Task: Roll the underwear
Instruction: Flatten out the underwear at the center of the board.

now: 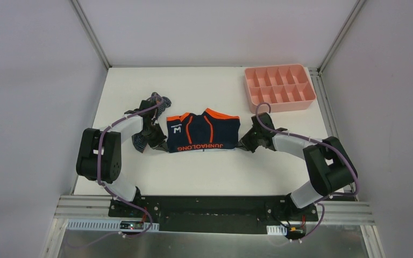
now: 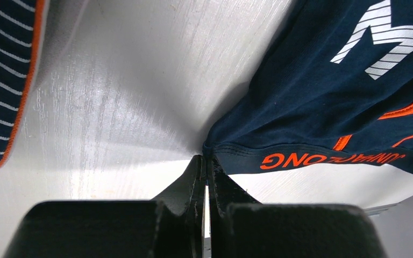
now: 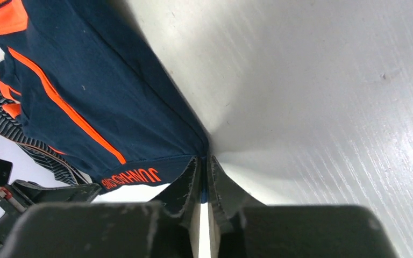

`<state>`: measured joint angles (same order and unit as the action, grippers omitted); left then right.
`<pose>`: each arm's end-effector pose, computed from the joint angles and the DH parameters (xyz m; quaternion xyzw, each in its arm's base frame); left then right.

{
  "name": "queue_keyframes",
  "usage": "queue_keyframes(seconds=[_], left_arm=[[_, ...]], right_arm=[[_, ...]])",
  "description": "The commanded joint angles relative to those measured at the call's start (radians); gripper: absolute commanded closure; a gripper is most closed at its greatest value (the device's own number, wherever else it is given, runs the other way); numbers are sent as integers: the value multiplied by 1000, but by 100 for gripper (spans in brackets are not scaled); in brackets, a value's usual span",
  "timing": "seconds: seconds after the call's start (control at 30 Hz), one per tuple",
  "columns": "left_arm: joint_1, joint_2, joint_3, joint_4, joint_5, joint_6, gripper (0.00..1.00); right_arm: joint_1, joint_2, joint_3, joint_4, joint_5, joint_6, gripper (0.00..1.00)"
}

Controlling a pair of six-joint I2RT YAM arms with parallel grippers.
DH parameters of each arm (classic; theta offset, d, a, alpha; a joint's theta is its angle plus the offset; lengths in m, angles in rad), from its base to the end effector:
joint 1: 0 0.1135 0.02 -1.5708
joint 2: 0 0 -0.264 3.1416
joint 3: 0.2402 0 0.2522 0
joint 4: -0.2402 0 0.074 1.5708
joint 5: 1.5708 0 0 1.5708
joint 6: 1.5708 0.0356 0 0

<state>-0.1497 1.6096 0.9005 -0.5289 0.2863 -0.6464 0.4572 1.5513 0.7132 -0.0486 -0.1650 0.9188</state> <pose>0.2858 -0.0533 0.1611 -0.2170 0.9520 -0.1932 0.0966 0.2597 0.1343 0.1509 0.1879 0.9203 0.2722 0.2089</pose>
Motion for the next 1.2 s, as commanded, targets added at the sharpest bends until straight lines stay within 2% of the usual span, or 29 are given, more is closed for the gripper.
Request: queue_keyframes(seconds=[0.0,0.2,0.5,0.63,0.7,0.8,0.93,1.03,1.07,1.13,1.17], left_arm=[[-1,-24,13,-35,26,-4,100],[5,-32,248,-152,43,1,100],[34,79,864,-172,32,42,100],[34,66,984,-171,33,58,100],[35,40,957,-171,47,57,100],[35,-29,769,-149,63,47,100],[28,-156,388,-99,113,36,100],[6,-221,134,-94,207,26,100],[1,-236,67,-97,244,15,87],[-2,-264,-23,-111,303,-8,51],[-2,-283,-39,-128,315,-10,41]], right_arm=[[7,-6,37,-35,16,-3,100],[-23,-25,268,-220,51,-119,100],[-154,146,898,-353,-20,-251,100],[-164,146,1013,-398,-38,-276,100],[-165,119,977,-395,-51,-278,100],[-160,55,830,-369,-85,-287,100],[-103,-37,614,-415,-60,-382,100],[-47,-105,425,-444,-27,-406,100],[-34,-126,365,-445,-24,-398,92],[-18,-166,270,-466,-7,-375,61],[-15,-187,251,-481,9,-364,53]])
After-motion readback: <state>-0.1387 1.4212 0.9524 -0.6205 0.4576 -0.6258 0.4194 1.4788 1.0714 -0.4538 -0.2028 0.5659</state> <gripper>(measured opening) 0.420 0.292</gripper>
